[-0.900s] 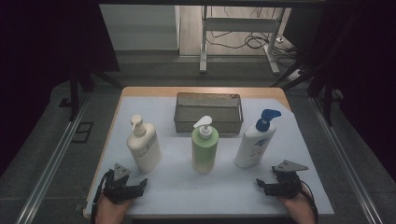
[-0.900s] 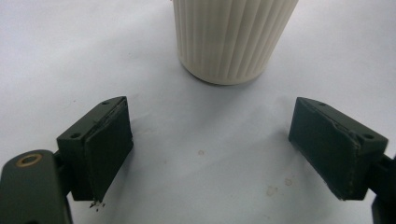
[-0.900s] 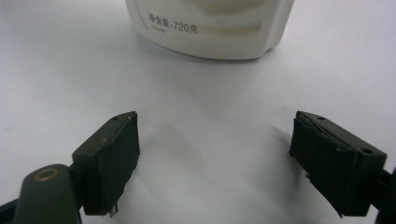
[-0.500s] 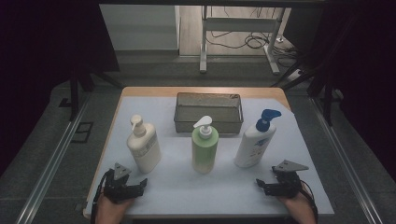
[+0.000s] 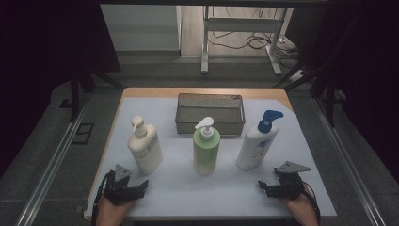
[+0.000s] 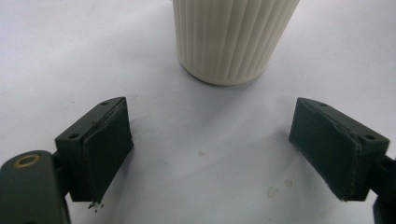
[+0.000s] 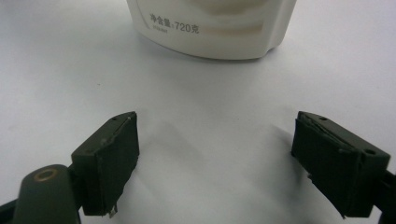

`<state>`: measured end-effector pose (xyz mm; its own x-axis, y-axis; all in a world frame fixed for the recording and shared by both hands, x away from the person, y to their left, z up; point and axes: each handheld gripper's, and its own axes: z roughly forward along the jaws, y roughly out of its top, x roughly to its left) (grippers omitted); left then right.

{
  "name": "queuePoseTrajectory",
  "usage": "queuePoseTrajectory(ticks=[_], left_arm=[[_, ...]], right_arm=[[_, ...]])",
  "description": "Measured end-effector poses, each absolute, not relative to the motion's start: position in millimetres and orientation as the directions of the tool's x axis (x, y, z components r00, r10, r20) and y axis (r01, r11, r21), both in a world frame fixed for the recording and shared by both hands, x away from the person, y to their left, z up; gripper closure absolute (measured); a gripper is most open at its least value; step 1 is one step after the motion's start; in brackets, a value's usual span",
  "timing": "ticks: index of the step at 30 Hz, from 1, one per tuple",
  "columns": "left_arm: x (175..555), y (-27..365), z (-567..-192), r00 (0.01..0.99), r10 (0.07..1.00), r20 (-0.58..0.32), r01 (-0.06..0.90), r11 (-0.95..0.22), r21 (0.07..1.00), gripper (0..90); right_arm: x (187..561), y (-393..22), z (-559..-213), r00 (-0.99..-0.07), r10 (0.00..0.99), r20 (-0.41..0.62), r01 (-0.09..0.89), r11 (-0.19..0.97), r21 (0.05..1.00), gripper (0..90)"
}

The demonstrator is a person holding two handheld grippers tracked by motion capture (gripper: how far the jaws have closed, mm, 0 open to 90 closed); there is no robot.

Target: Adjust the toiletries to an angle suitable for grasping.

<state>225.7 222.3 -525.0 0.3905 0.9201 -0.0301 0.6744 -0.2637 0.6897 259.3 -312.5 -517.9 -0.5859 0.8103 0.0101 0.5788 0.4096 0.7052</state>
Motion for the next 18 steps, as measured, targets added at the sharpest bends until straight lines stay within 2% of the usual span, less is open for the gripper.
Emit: queuePoseTrajectory(ticks=[18], left_arm=[[225.6, 222.4, -525.2, 0.391, 0.920, -0.030, 0.673, -0.264, 0.691, 12.6]], right_arm=[[258.5, -312.0, -511.3, -0.600, 0.800, 0.001, 0.572, 0.429, 0.699, 13.2]])
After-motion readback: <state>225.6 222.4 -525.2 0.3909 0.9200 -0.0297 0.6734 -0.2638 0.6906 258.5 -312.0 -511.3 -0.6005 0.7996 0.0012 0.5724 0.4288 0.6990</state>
